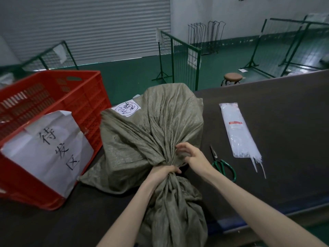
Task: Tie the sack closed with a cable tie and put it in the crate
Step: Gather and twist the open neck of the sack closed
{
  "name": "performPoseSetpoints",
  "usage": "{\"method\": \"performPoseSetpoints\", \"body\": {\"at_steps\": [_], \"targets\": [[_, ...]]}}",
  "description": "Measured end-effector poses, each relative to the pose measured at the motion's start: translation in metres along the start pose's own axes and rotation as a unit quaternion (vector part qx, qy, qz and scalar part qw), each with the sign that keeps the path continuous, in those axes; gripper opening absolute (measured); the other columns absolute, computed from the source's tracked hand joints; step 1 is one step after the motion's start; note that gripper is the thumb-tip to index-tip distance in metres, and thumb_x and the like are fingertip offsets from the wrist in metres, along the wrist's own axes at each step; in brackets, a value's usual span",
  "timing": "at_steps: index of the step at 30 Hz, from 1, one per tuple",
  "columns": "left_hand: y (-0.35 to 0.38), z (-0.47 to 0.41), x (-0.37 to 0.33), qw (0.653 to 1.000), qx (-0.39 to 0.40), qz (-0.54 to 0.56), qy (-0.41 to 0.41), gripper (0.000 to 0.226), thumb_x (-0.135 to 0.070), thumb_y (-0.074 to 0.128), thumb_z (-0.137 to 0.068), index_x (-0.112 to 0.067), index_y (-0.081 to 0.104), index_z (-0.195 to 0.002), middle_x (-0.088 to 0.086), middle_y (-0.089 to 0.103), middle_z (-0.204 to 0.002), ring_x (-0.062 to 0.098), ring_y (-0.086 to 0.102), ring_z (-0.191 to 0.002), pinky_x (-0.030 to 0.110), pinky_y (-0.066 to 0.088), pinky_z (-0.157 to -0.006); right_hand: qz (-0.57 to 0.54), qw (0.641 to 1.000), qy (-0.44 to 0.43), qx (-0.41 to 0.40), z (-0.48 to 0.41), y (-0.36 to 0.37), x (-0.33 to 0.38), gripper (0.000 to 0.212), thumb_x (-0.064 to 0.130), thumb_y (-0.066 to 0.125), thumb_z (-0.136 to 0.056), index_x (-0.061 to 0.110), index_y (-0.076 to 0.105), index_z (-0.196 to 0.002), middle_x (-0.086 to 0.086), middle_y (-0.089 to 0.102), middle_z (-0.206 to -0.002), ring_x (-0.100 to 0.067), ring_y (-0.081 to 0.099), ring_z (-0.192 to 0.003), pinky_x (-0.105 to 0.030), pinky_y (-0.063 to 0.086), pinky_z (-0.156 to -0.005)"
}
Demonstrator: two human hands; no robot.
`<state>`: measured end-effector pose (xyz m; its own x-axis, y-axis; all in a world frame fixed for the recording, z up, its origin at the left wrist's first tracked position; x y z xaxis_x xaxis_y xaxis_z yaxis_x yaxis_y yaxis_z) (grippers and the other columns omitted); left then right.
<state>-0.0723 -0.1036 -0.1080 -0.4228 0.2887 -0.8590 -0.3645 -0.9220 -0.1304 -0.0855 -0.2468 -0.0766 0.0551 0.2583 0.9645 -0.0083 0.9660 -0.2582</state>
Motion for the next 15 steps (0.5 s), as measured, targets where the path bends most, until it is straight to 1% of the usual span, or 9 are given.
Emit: {"method": "performPoseSetpoints", "body": {"at_steps": [2, 3, 5, 7, 8, 9, 10, 13, 15], "targets": [[0.005, -0.001, 0.003, 0.998, -0.048, 0.033, 0.012, 0.020, -0.011, 0.068, -0.081, -0.010, 0.070, -0.061, -0.006, 0.068, -0.057, 0.004, 0.060, -0.057, 0.008, 0.042, -0.050, -0.006, 1.000, 0.002, -0.002, -0.003, -0.001, -0.003, 0.055, -0.018, 0.042, -0.073, 0.030, 0.059, -0.097, 0.013, 0.062, -0.100, 0.003, 0.056, -0.100, -0.009, 0.042, -0.080], [0.008, 0.000, 0.005, 0.995, -0.076, 0.056, 0.020, 0.023, -0.008, 0.066, -0.083, -0.008, 0.066, -0.060, -0.003, 0.065, -0.055, 0.005, 0.058, -0.054, 0.009, 0.042, -0.048, -0.009, 1.000, 0.003, -0.008, -0.005, -0.002, -0.006, 0.053, -0.017, 0.045, -0.074, 0.029, 0.061, -0.094, 0.013, 0.063, -0.099, 0.001, 0.057, -0.099, -0.009, 0.043, -0.080], [0.013, 0.002, 0.007, 0.987, -0.120, 0.101, 0.032, 0.019, -0.002, 0.063, -0.085, -0.004, 0.061, -0.066, 0.004, 0.060, -0.061, 0.010, 0.055, -0.054, 0.009, 0.041, -0.046, -0.021, 0.999, 0.005, -0.032, -0.009, -0.009, -0.013, 0.050, -0.015, 0.049, -0.075, 0.031, 0.065, -0.086, 0.010, 0.066, -0.093, -0.007, 0.060, -0.095, -0.017, 0.045, -0.082], [0.017, 0.002, 0.009, 0.979, -0.146, 0.133, 0.040, 0.009, 0.001, 0.062, -0.085, -0.001, 0.060, -0.076, 0.008, 0.060, -0.068, 0.014, 0.055, -0.061, 0.008, 0.042, -0.049, -0.035, 0.996, 0.014, -0.077, -0.010, -0.022, -0.022, 0.045, -0.013, 0.052, -0.076, 0.030, 0.067, -0.078, 0.006, 0.069, -0.085, -0.008, 0.062, -0.086, -0.026, 0.048, -0.081], [0.018, 0.002, 0.009, 0.976, -0.154, 0.144, 0.049, 0.003, 0.001, 0.063, -0.084, 0.000, 0.062, -0.081, 0.010, 0.062, -0.075, 0.016, 0.056, -0.065, 0.009, 0.044, -0.054, -0.042, 0.993, 0.020, -0.108, -0.009, -0.031, -0.027, 0.042, -0.012, 0.053, -0.076, 0.027, 0.067, -0.076, 0.005, 0.069, -0.081, -0.004, 0.063, -0.078, -0.026, 0.048, -0.078], [0.018, 0.001, 0.010, 0.973, -0.161, 0.150, 0.061, 0.003, 0.000, 0.064, -0.084, 0.001, 0.064, -0.086, 0.011, 0.064, -0.082, 0.019, 0.058, -0.071, 0.012, 0.045, -0.063, -0.045, 0.988, 0.027, -0.143, -0.008, -0.041, -0.032, 0.040, -0.012, 0.054, -0.076, 0.026, 0.067, -0.074, 0.004, 0.069, -0.077, 0.000, 0.063, -0.072, -0.025, 0.047, -0.075], [0.019, 0.000, 0.012, 0.971, -0.166, 0.157, 0.066, 0.010, -0.002, 0.066, -0.083, 0.002, 0.065, -0.092, 0.012, 0.066, -0.090, 0.021, 0.060, -0.078, 0.017, 0.045, -0.072, -0.039, 0.983, 0.031, -0.179, -0.005, -0.052, -0.038, 0.037, -0.012, 0.055, -0.076, 0.024, 0.066, -0.073, 0.003, 0.069, -0.076, 0.000, 0.063, -0.070, -0.024, 0.047, -0.074], [0.021, -0.002, 0.015, 0.963, -0.193, 0.171, 0.072, 0.020, -0.005, 0.068, -0.082, 0.000, 0.065, -0.101, 0.012, 0.067, -0.102, 0.023, 0.062, -0.092, 0.027, 0.044, -0.089, 0.004, 0.962, 0.055, -0.266, 0.005, -0.086, -0.059, 0.029, -0.005, 0.060, -0.076, 0.024, 0.064, -0.073, 0.001, 0.069, -0.075, -0.014, 0.064, -0.076, -0.032, 0.051, -0.079], [0.025, -0.004, 0.017, 0.960, -0.213, 0.167, 0.075, 0.025, -0.007, 0.069, -0.081, 0.000, 0.064, -0.104, 0.013, 0.067, -0.109, 0.025, 0.062, -0.099, 0.031, 0.044, -0.097, 0.026, 0.947, 0.085, -0.308, 0.015, -0.106, -0.076, 0.020, -0.002, 0.062, -0.078, 0.018, 0.064, -0.077, -0.004, 0.068, -0.078, -0.019, 0.062, -0.078, -0.036, 0.050, -0.079]]}}
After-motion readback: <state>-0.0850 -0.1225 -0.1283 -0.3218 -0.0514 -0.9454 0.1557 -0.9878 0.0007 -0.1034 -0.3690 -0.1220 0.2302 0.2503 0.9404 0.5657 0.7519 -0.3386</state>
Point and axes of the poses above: each hand's wrist, its own z-axis away from the middle knuckle, its own y-axis out of the palm, x = y × z, the point moved 4 cm from there along -z, towards the middle knuckle
